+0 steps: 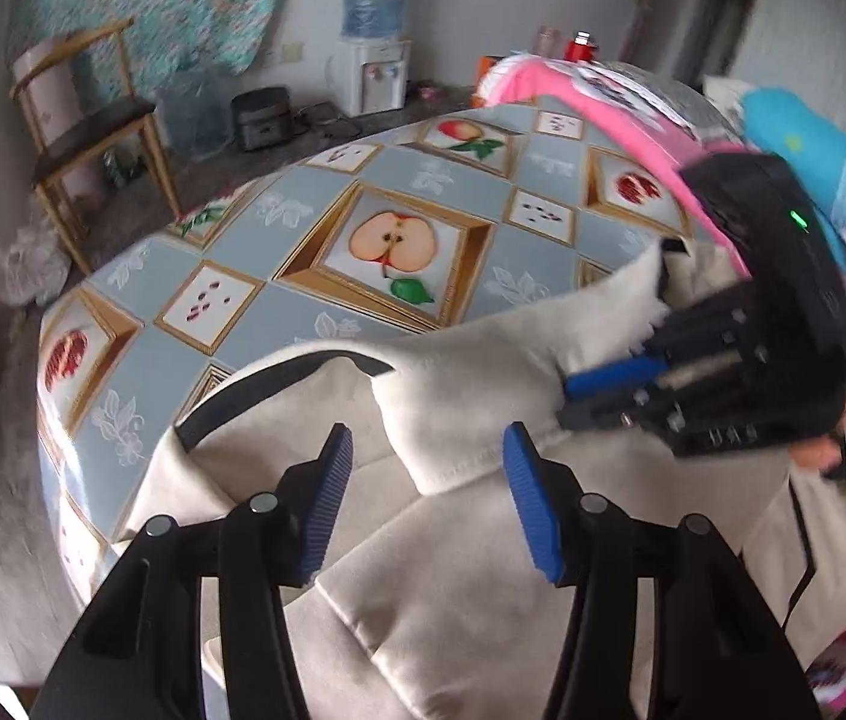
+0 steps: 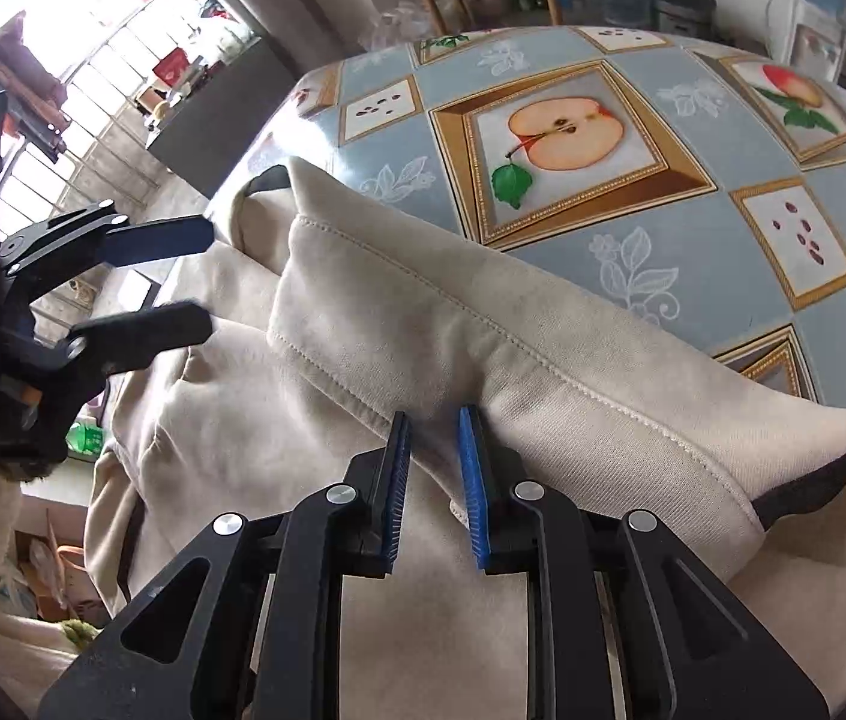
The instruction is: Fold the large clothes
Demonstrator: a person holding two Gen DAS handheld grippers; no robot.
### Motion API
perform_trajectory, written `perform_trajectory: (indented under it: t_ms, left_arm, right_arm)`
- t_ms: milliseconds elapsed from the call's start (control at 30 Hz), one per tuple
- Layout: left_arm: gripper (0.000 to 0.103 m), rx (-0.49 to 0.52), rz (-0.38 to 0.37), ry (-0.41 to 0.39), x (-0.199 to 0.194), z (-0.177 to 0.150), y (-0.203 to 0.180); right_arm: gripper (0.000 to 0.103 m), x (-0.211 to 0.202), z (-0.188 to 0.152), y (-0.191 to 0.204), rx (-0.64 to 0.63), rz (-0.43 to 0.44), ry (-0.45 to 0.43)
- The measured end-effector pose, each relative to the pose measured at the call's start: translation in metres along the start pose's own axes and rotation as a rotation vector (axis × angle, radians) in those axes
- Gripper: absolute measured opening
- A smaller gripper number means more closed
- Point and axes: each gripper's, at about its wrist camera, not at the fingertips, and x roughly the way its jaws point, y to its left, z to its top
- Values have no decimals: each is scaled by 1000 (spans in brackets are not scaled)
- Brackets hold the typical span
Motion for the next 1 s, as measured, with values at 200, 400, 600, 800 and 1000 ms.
perform_trajectory:
  t_ms: [200,400,600,800,1000]
  left_arm:
    - [49,-329,-115,90,42,6,34]
    - [35,-429,-201,96,44,-7,51]
    - [30,-479,-314,107,46,-8,54]
    - [28,-479,-341,123,47,-10,51]
    - [30,-564,-401,151,58,-9,64]
  right_arm:
    - [53,-33,-11,1,56,-12,-52]
    - [65,-76,-43,-59,373,40,-89]
    - [65,-51,-55,-89,523,168,-4]
    - [60,-39,-55,-99,627,302,-23]
    - [59,-34,-59,-117,743,405,-51]
